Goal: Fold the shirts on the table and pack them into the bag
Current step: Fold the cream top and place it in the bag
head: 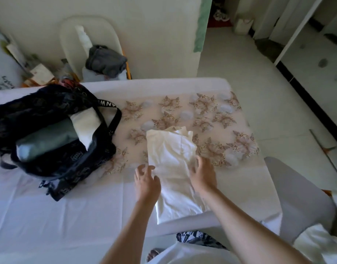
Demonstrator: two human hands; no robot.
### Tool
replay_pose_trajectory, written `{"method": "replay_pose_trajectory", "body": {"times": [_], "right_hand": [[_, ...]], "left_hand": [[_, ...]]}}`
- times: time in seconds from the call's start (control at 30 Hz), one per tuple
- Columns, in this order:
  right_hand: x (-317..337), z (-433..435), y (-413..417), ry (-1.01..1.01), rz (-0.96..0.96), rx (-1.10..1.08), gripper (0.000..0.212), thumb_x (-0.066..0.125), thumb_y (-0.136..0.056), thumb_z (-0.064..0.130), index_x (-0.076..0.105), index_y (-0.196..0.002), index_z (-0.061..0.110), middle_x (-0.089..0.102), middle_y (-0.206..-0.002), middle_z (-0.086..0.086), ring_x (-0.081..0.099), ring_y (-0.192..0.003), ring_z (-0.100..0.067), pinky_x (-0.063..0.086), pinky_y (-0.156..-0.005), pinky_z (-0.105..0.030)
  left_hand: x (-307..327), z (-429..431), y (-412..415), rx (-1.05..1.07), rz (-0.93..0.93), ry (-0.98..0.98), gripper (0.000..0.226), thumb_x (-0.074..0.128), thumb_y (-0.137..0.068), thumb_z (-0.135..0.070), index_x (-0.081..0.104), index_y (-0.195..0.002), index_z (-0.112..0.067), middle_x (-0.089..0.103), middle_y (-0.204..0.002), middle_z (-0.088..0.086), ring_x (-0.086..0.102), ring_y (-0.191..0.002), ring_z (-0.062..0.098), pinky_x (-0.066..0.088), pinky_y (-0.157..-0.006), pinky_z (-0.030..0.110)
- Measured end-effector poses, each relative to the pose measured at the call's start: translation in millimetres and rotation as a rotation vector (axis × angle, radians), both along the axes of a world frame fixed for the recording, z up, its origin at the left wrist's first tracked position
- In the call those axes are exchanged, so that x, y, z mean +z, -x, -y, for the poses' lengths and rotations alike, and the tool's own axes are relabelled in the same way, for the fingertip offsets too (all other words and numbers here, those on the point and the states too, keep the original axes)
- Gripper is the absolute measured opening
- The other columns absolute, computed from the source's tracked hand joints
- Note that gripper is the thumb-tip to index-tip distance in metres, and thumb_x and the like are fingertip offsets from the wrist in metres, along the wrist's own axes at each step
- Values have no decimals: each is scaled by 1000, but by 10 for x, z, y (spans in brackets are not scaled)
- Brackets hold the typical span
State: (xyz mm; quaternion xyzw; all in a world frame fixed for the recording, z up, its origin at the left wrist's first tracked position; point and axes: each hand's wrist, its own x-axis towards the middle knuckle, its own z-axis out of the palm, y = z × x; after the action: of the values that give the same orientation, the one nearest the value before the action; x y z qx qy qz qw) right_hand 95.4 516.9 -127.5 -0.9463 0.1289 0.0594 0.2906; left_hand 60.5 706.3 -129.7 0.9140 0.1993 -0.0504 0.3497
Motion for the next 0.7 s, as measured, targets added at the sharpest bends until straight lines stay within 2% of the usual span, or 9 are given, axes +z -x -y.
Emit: {"method": "replay_pose_trajectory", "body": {"times": [0.1,0.23,0.3,0.4,0.47,0.5,0.57,0.63,0.7], "right_hand": [[46,-14,-373,-111,79,-125,52,59,-94,30,44,-143,19,50,-141,-7,52,-125,-27,47,-100,-41],[92,-78,-859,-140,-136,-122,50,63,-93,40,54,-136,18,64,-129,-5,63,-109,-26,47,-81,-29],[62,-99,-1015,-178,-167,-111,30,63,-93,32,66,-120,21,71,-117,-1,66,-97,-22,50,-80,-28],[49,-194,-1179,-388,-106,-161,16,62,-92,17,70,-105,22,70,-104,5,65,-97,-18,47,-75,-22],[54,-242,-1278,-567,-96,-280,15,60,-91,8,66,-95,22,69,-97,4,65,-91,-19,47,-67,-22],[54,-232,-1314,-594,-96,-338,19,57,-90,4,63,-97,21,69,-100,2,64,-92,-20,49,-69,-24],[22,-153,-1351,-462,-113,-328,31,50,-89,-3,57,-112,17,64,-116,-3,60,-98,-22,47,-76,-28],[-15,-93,-1310,-279,-40,-197,50,46,-87,-8,49,-133,12,53,-133,-8,55,-112,-26,43,-85,-30],[-41,-109,-1216,-76,272,77,59,51,-84,-7,46,-140,9,47,-141,-14,49,-124,-30,42,-98,-37]], "left_hand": [[98,31,-159,-88,76,-81,42,54,-90,-10,54,-130,-22,43,-136,1,41,-122,24,37,-106,40],[148,33,-548,-289,137,-169,45,48,-96,-14,47,-140,-22,42,-144,-2,40,-130,22,36,-110,39],[168,21,-780,-353,129,-199,45,45,-98,-17,44,-143,-23,40,-148,-3,36,-134,21,33,-112,40],[184,4,-1055,-408,169,-247,43,45,-98,-19,46,-141,-23,43,-147,-2,36,-134,21,34,-110,40],[152,-5,-1183,-453,209,-306,42,46,-98,-21,48,-139,-22,44,-145,0,39,-133,23,38,-107,42],[119,-21,-1234,-484,194,-342,42,46,-98,-24,46,-140,-23,41,-148,0,37,-135,24,37,-108,43],[-5,-88,-1332,-542,46,-401,49,40,-101,-34,35,-149,-26,25,-158,1,22,-145,25,25,-116,45],[-159,-195,-1411,-569,-149,-460,58,27,-102,-47,13,-156,-30,1,-165,-1,0,-151,23,10,-121,49],[-293,-286,-1450,-591,-232,-489,63,16,-101,-55,-3,-156,-32,-12,-164,-4,-13,-151,21,3,-122,49]]}}
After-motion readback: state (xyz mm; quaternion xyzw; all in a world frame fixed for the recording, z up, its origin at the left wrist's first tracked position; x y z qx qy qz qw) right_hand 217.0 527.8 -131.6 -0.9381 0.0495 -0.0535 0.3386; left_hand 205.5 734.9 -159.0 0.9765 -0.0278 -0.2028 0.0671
